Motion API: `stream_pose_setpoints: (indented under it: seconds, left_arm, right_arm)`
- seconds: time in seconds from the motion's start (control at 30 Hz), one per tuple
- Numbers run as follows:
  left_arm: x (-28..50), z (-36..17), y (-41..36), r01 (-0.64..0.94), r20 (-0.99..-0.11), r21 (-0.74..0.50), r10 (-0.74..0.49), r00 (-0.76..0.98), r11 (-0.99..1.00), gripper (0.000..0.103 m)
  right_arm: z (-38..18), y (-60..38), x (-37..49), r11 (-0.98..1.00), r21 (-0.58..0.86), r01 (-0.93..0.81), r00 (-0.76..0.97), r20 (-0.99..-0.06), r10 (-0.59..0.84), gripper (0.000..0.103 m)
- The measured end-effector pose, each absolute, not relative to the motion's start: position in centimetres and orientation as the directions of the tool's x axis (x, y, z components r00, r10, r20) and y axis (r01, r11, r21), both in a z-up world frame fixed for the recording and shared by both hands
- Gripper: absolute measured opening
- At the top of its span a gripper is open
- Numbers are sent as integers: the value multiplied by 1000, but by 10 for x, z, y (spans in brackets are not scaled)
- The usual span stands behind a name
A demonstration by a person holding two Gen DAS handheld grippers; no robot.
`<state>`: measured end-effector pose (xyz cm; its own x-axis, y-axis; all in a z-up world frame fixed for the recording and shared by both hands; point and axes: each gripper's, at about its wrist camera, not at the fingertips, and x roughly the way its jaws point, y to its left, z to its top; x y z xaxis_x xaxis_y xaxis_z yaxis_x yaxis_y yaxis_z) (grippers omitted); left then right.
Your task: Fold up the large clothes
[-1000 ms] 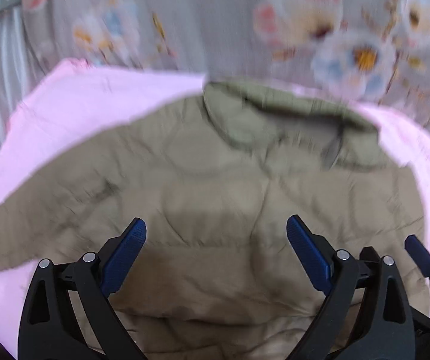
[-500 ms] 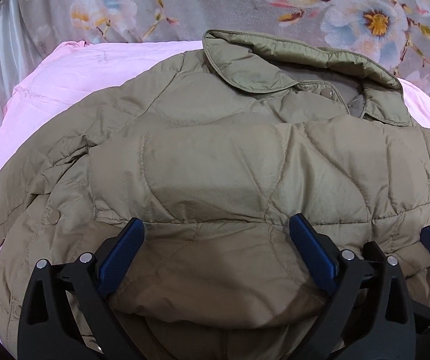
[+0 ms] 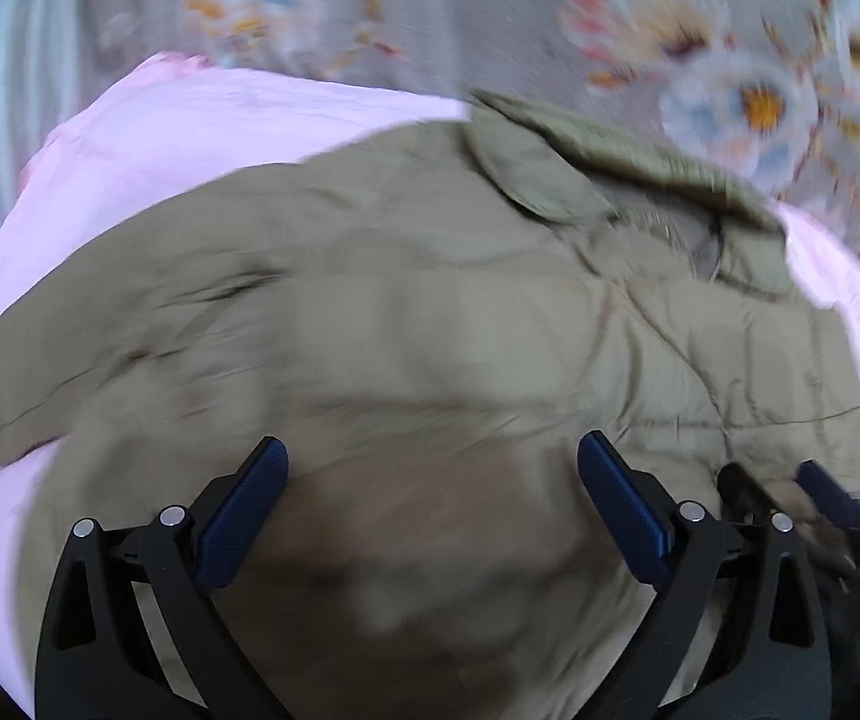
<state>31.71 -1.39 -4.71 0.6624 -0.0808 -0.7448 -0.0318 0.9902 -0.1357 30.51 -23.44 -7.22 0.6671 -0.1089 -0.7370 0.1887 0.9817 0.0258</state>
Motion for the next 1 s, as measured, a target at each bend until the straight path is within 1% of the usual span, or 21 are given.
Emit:
stream_pose_setpoints:
  seconds: [0.07, 0.17, 0.23, 0.3, 0.37, 0.4, 0.43, 0.5, 0.57, 0.6, 0.63, 0.73, 0.8, 0.87, 1.0]
  left_arm:
    - [294, -37, 24, -68, -728, -172, -80, 681, 983, 95]
    - [269, -27, 108, -195, -729, -160, 18, 685, 968, 96]
    - [257, -32, 162, -300, -755, -148, 88, 649, 942, 95]
    - [244, -45, 216, -410, -785, -156, 138, 604, 899, 95]
    - [233, -57, 254, -497, -810, -166, 170, 561, 852, 94]
    - [226, -66, 276, -547, -825, -191, 169, 539, 815, 92]
    - [221, -71, 288, -572, -832, -218, 156, 532, 791, 91]
    - [211, -73, 304, -578, -818, -289, 116, 563, 763, 88]
    - [208, -70, 307, -584, -813, -304, 114, 571, 753, 88]
    - [207, -69, 307, -591, -813, -317, 108, 572, 742, 88]
    - [204, -68, 307, -600, -813, -336, 98, 574, 726, 88]
    - [186, -64, 307, -610, -798, -390, 77, 597, 689, 88]
    - [182, -70, 311, -630, -796, -418, 71, 601, 655, 89]
    - [184, -73, 317, -645, -789, -418, 96, 606, 640, 89]
    - [197, -74, 328, -684, -786, -443, 116, 608, 580, 93]
  right_arm:
    - [-61, -230, 287, 978, 55, 202, 697, -710, -104, 82]
    - [-38, -210, 250, 979, 101, 175, 756, -651, -68, 82]
    - [-30, -192, 230, 982, 115, 152, 777, -628, -46, 82]
    - [-28, -173, 213, 985, 127, 115, 778, -628, -10, 82]
    - [-29, -159, 200, 985, 142, 93, 777, -629, 17, 82]
    - [-32, -151, 194, 986, 147, 84, 768, -640, 30, 81]
    - [-35, -145, 190, 986, 145, 78, 759, -650, 35, 70]
    - [-42, -133, 181, 989, 125, 79, 752, -659, 23, 55]
    - [-49, -125, 179, 992, 109, 70, 734, -679, 23, 44]
    - [-53, -122, 178, 992, 106, 73, 725, -688, 20, 33]
    - [-57, -120, 176, 992, 97, 80, 722, -691, 10, 30]
    - [-63, -118, 172, 992, 89, 84, 726, -688, 0, 27]
    - [-67, -118, 171, 993, 80, 84, 726, -687, -6, 27]
    - [-69, -118, 172, 993, 77, 85, 726, -688, -9, 27]
    - [-72, -122, 173, 992, 89, 86, 722, -692, 0, 27]
